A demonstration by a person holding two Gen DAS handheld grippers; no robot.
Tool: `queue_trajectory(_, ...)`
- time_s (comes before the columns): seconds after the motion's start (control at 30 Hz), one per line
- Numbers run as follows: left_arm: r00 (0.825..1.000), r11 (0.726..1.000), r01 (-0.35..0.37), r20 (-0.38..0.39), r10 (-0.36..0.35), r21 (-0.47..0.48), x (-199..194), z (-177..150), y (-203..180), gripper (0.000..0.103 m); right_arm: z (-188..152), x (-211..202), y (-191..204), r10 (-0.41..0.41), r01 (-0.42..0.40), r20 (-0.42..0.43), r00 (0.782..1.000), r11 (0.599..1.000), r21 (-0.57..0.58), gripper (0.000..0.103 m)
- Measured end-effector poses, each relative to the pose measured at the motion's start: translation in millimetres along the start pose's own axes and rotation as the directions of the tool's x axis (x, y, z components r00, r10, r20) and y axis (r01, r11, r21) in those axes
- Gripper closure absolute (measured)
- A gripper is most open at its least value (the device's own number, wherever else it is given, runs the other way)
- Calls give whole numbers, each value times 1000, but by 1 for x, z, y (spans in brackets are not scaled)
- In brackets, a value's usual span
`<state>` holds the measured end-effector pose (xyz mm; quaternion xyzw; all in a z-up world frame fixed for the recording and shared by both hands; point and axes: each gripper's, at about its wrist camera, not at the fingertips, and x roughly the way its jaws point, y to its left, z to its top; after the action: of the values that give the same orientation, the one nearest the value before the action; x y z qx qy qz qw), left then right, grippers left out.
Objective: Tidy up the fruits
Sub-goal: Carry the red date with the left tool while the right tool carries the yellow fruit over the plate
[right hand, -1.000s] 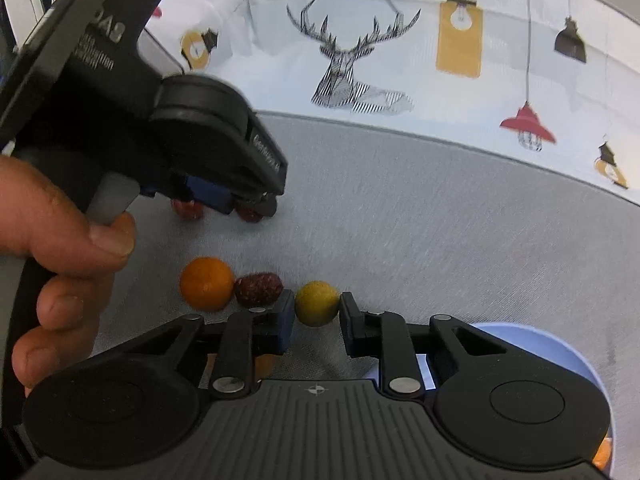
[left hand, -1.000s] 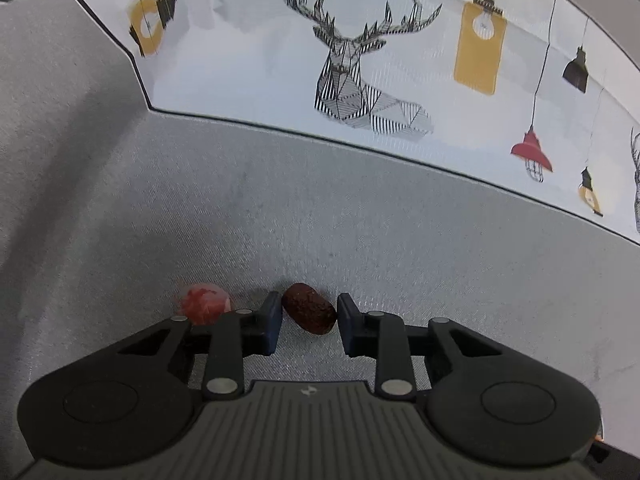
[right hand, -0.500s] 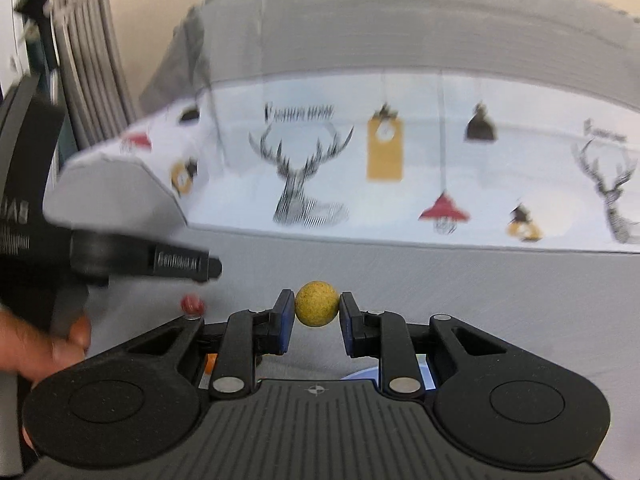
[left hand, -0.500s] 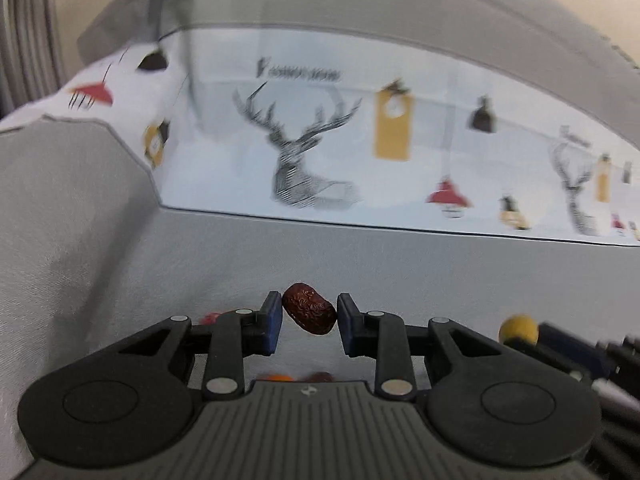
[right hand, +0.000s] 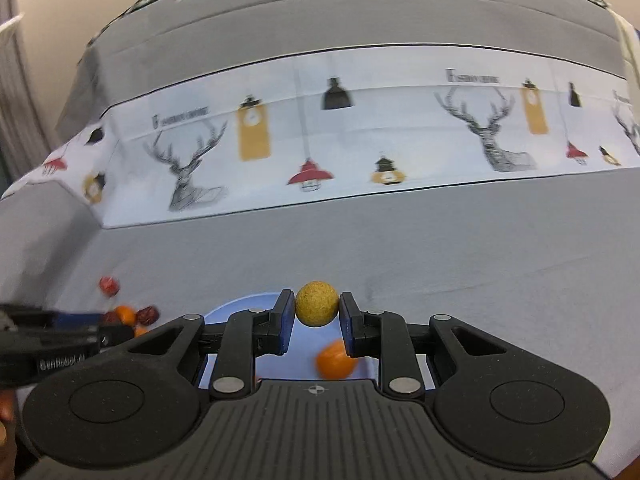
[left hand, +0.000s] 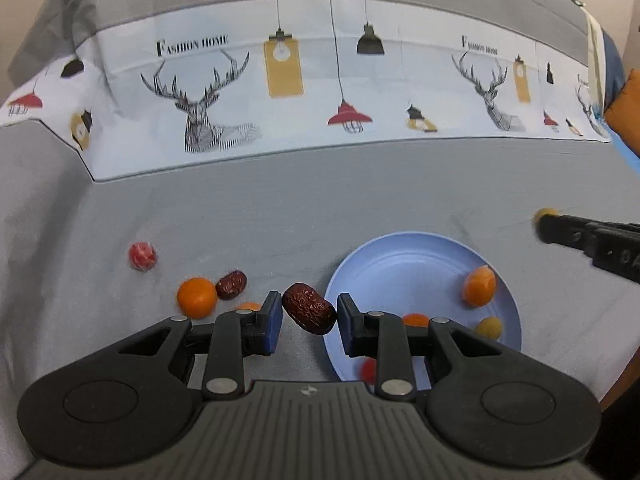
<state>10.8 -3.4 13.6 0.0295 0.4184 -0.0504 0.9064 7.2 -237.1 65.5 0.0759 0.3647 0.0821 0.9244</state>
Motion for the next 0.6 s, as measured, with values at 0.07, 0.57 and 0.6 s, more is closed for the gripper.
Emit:
queue_trajectory(0.07, 999, 998, 33, -22, -34, -44, 5, 2, 6, 70, -3, 0, -6, -12, 13, -10, 1000, 1000, 19, 78)
queue_trajectory(0.57, 995, 997, 65, -69, -67, -36, 22, -1, -6, 70, -10, 9, 29, 22, -28, -44, 999, 987, -158, 77)
queue_trajectory(0.6, 996, 997, 65, -66, -67, -35, 22, -1, -7, 70, -10, 10, 29, 21, -29, -48, 999, 987, -161, 77)
